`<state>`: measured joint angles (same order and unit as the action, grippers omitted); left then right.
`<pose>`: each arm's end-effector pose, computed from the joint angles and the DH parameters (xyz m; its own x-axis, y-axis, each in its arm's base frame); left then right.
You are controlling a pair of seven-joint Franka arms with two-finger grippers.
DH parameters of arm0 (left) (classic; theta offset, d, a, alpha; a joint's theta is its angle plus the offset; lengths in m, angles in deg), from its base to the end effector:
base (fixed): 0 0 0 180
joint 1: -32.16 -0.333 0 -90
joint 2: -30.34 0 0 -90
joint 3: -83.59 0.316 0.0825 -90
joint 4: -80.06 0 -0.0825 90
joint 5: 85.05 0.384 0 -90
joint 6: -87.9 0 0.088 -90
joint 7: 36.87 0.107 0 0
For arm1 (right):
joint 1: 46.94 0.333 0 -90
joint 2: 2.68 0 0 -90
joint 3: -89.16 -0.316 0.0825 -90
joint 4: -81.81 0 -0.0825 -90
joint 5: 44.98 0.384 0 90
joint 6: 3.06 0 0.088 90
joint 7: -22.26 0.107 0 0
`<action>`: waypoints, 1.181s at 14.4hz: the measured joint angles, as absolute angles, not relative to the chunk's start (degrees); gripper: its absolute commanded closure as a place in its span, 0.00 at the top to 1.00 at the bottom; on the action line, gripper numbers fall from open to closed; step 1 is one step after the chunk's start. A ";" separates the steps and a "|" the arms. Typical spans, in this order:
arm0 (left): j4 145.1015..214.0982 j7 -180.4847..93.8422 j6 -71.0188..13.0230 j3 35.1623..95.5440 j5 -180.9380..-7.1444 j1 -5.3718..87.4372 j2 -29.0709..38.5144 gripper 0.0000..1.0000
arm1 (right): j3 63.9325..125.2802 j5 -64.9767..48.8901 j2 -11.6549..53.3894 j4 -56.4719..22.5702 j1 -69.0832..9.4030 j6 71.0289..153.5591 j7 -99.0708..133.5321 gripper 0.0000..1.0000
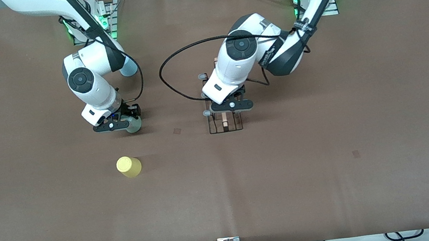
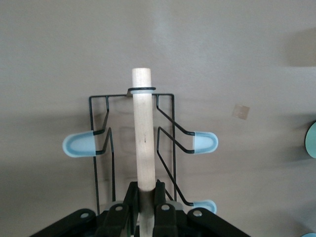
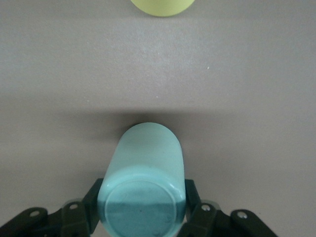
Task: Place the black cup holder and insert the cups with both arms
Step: 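Open the left gripper off the holder while the right gripper lifts the cup, then carry the mint cup toward the holder while the left gripper withdraws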
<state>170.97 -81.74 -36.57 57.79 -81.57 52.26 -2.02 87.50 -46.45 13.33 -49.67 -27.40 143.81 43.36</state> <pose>0.5173 -0.4653 0.3405 0.9970 0.0129 -0.0768 0.0266 -0.9833 0.1800 0.4932 0.1920 0.2266 0.9997 0.0222 -0.0079 0.0223 -0.9997 0.0093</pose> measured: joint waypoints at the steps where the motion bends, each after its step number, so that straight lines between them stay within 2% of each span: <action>1: 170.84 -82.34 -36.78 57.79 -81.57 52.74 -2.18 0.04 | 87.57 -46.45 12.12 -49.38 -27.55 142.41 42.41 0.21; 2: 170.75 -82.71 -36.81 57.80 -81.57 53.09 -2.31 0.24 | 87.68 -46.45 10.25 -49.06 -28.05 140.50 41.38 0.21; 4: 170.62 -82.88 -36.82 57.82 -81.57 53.34 -2.42 0.95 | 87.88 -46.45 5.38 -48.46 -29.98 136.36 38.93 0.21; 5: 170.50 -82.92 -36.82 57.86 -81.57 53.33 -2.42 1.00 | 87.95 -46.46 2.84 -48.06 -31.04 133.88 37.51 0.21; 8: 169.66 -83.00 -36.78 58.19 -77.15 52.93 -2.35 1.00 | 88.15 -46.47 -2.79 -42.42 -33.80 120.25 35.63 0.21; 10: 168.60 -83.08 -35.51 58.34 -74.60 51.31 -1.59 1.00 | 88.23 -46.47 -3.55 -36.55 -35.01 111.43 34.54 0.21; 17: 167.69 -72.01 -23.25 58.45 -73.88 37.66 8.23 1.00 | 86.50 -44.52 -1.96 -33.79 -34.41 108.60 40.03 0.21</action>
<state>167.69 -72.01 -23.25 58.45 -73.88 37.66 8.23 86.50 -44.52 -1.96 -33.79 -34.41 108.60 40.03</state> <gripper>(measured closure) 0.000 0.322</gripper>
